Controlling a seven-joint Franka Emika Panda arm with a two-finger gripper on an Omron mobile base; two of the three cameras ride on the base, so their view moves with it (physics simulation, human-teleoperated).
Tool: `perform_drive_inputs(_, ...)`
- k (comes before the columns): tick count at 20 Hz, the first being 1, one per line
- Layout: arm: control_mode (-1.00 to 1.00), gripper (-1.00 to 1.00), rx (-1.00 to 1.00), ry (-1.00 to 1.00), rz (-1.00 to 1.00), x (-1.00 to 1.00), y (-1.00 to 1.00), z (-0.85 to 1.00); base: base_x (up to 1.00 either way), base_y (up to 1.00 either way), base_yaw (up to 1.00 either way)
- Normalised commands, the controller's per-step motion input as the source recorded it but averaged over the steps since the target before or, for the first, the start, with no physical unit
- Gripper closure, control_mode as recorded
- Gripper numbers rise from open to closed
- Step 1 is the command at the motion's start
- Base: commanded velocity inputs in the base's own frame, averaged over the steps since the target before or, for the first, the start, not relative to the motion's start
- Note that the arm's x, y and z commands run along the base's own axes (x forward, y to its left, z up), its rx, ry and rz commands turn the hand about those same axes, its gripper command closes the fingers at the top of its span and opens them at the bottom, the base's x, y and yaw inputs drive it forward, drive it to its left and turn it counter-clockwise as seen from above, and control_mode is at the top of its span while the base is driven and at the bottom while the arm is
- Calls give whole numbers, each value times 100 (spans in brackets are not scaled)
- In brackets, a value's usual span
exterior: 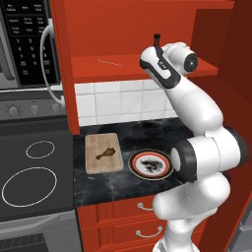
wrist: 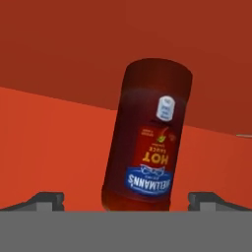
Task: Pick the chicken drumstick from the plate and place it on the cutting board. Then pick the condiment bottle from the cabinet and place it next to the cutting board.
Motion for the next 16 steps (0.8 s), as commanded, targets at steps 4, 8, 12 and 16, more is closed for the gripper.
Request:
perform_drive_inputs(4, -100, -100, 0, 2, -7, 0, 21, 15, 0, 0, 0)
perform_drive_inputs(8, -100, -100, 0, 3, -7, 0, 18, 23, 0, 0, 0)
perform_drive_inputs(12, -100, -100, -1, 6, -8, 0, 13, 23, 0, 0, 0)
perform_drive_inputs(16, -100, -100, -2, 8, -8, 0, 10, 19, 0, 0, 0)
